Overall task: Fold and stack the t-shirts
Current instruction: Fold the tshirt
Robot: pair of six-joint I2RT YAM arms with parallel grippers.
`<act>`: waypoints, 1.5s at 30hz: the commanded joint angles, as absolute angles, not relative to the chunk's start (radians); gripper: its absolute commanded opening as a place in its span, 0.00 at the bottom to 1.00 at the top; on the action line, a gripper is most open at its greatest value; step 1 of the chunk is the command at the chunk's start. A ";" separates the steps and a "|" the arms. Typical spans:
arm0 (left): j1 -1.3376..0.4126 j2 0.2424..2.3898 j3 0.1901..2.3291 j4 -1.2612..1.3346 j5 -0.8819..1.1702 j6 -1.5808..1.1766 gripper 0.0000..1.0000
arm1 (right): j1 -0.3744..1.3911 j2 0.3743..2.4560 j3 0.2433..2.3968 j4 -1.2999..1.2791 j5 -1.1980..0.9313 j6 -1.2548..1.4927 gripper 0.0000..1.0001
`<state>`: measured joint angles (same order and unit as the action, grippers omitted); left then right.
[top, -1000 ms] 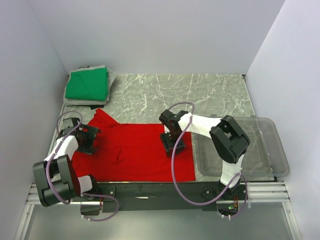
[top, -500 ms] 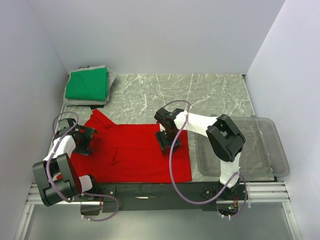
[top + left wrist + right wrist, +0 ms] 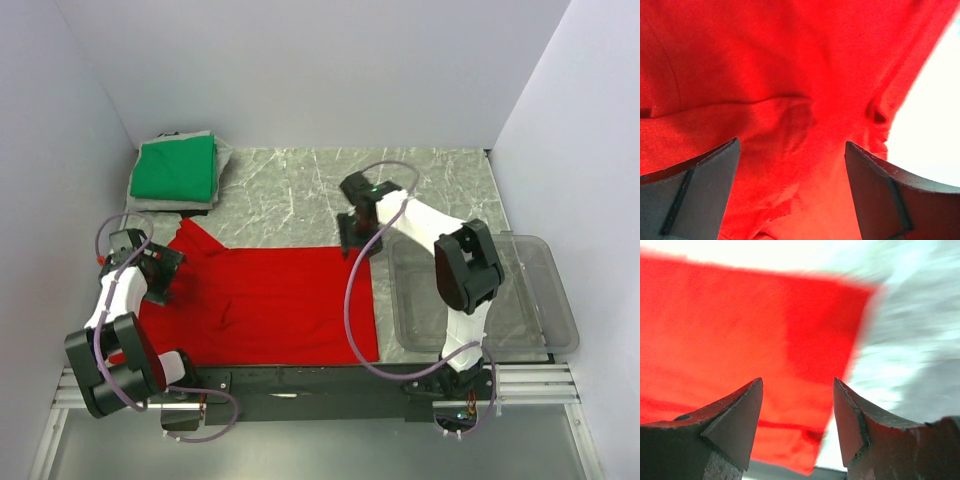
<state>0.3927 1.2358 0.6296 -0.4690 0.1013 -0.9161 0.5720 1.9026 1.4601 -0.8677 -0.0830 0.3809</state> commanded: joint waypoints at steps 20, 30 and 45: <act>0.397 1.150 0.739 -0.474 0.126 -0.854 0.89 | 0.465 2.094 1.652 -0.793 0.158 0.364 0.50; 0.396 1.154 0.733 -0.462 0.140 -0.856 0.88 | 0.453 2.129 1.617 -0.793 0.120 0.357 0.43; 0.394 1.206 0.776 -0.373 0.159 -0.836 0.80 | 0.453 2.122 1.595 -0.813 0.109 0.359 0.18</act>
